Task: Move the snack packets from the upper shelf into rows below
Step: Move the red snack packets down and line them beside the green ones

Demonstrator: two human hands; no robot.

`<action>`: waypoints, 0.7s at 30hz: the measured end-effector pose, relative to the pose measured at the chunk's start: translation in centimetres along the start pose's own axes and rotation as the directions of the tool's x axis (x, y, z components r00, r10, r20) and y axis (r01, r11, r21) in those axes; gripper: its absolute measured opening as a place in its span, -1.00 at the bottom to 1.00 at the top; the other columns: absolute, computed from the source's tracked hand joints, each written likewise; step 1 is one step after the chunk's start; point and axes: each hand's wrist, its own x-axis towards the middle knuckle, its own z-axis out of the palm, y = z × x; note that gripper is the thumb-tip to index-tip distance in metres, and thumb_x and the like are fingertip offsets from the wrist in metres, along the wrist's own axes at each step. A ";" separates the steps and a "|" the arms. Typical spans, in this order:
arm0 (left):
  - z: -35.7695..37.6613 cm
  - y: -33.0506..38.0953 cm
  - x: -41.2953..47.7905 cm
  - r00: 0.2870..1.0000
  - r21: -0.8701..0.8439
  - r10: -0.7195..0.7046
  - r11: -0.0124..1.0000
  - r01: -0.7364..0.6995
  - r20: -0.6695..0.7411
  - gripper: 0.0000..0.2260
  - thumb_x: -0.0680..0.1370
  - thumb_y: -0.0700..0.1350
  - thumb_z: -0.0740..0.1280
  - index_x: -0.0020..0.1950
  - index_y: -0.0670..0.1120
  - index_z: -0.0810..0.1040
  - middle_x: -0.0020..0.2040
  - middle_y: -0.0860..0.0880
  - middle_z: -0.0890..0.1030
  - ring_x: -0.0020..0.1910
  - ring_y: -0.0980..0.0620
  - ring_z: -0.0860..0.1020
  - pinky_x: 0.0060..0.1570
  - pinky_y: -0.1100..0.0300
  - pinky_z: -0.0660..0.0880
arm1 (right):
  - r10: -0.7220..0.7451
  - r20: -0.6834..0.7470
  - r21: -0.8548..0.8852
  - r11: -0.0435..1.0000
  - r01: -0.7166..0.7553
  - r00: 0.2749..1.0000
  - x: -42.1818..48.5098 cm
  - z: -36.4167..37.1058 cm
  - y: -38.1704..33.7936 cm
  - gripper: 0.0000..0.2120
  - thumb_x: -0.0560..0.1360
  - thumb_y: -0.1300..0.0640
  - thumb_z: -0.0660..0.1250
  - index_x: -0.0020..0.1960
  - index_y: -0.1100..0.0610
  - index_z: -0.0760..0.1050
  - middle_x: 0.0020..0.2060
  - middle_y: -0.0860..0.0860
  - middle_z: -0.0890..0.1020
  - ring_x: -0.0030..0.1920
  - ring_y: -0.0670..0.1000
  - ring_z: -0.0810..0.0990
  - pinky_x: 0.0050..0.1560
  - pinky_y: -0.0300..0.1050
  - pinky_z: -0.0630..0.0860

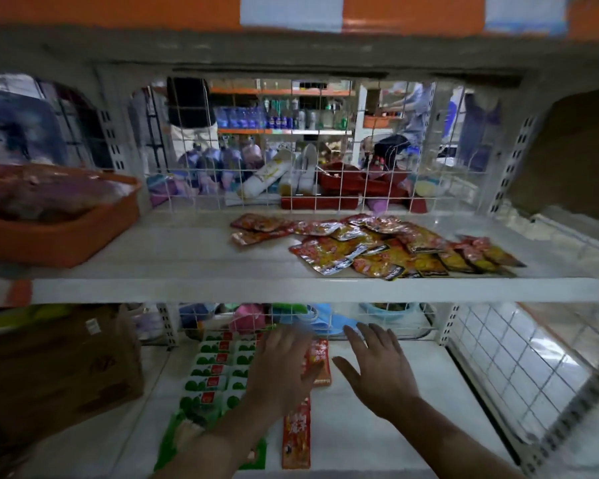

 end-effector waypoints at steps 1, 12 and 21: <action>-0.9 0.1 -0.4 1.000 0.005 0.016 1.000 -0.016 -0.021 -0.42 0.61 0.30 -0.04 0.59 0.10 0.13 0.61 0.04 0.12 0.58 -0.02 0.03 0.56 -0.04 -0.01 | -0.001 -0.011 -0.013 1.000 0.001 1.000 -0.5 -0.9 -0.1 -0.17 0.52 -0.42 -0.34 0.50 -0.02 0.33 0.43 0.07 0.46 0.46 0.13 0.38 0.47 0.15 0.29; -10.1 1.0 -1.2 0.886 0.055 0.297 0.953 -0.297 -0.356 -0.60 0.63 0.25 0.08 0.18 0.03 0.54 0.12 0.08 0.55 0.14 0.08 0.44 0.16 0.14 0.47 | -0.201 -0.345 -0.066 0.980 0.190 0.917 -1.6 -8.4 -1.4 -0.60 0.59 -0.19 0.16 0.17 0.05 0.59 -0.01 -0.03 0.66 0.06 0.07 0.61 0.02 0.02 0.57; -14.7 -1.2 3.4 0.846 0.030 0.236 0.967 -0.253 -0.479 -0.60 0.62 0.20 0.15 0.19 -0.05 0.57 0.13 0.02 0.56 0.14 0.02 0.48 0.08 0.12 0.44 | -0.266 -0.546 -0.037 0.955 0.294 0.795 2.4 -11.8 -2.0 -0.56 0.66 -0.15 0.03 -0.03 0.03 0.63 -0.15 -0.05 0.64 -0.12 0.05 0.56 -0.12 -0.03 0.48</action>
